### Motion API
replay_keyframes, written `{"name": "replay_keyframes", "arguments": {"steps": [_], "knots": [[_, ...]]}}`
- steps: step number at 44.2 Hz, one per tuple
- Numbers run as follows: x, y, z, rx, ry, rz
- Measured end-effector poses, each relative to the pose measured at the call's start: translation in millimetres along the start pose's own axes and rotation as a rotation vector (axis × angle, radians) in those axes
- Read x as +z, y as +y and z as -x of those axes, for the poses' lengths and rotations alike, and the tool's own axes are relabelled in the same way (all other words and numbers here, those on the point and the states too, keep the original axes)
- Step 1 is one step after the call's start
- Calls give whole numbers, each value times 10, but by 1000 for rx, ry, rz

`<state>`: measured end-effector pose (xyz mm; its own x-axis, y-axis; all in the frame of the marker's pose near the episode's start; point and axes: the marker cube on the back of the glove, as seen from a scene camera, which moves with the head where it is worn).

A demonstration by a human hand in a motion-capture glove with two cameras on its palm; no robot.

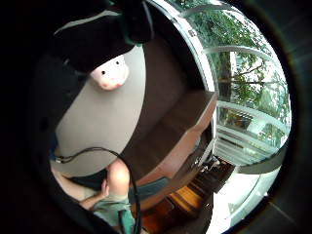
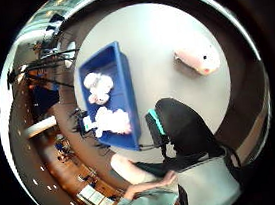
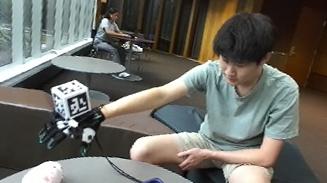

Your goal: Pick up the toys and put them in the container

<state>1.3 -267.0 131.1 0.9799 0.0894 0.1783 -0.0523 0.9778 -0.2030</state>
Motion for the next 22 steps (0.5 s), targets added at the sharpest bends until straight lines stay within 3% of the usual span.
{"name": "replay_keyframes", "arguments": {"steps": [13,22], "knots": [[1466,-966,-336,-1,-169,126],[1748,-1177,-421,67,-267,-128]]}}
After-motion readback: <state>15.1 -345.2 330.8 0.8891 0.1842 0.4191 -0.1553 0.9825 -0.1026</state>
